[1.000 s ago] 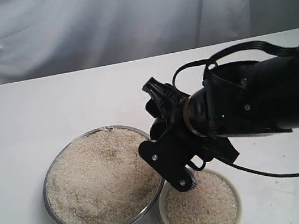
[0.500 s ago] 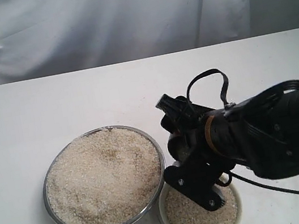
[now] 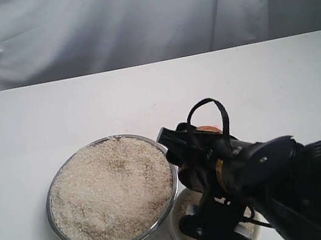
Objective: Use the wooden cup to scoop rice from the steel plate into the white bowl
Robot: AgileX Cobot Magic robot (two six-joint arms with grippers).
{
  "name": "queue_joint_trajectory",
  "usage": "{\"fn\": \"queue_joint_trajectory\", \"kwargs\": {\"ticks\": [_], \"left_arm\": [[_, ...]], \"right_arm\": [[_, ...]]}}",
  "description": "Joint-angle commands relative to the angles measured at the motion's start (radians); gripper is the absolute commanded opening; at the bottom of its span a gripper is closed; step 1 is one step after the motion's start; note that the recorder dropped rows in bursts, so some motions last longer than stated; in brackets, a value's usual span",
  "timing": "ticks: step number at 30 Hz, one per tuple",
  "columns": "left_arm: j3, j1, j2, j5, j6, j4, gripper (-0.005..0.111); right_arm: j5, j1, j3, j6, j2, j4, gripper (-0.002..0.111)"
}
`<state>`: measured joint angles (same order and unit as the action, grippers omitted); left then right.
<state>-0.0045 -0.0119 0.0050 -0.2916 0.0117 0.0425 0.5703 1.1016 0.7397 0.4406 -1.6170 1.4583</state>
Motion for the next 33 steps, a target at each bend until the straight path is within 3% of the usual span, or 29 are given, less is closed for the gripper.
{"fn": "queue_joint_trajectory", "kwargs": {"ticks": [1,33], "left_arm": [[0.005,0.002,-0.005,0.006,-0.003,0.001,0.000],[0.005,0.002,-0.005,0.006,-0.003,0.001,0.000]], "right_arm": [[0.034,0.009,-0.044,-0.003,0.011,0.075,0.000],[0.238,0.096,-0.106,-0.051,-0.005,0.286,0.000]]}}
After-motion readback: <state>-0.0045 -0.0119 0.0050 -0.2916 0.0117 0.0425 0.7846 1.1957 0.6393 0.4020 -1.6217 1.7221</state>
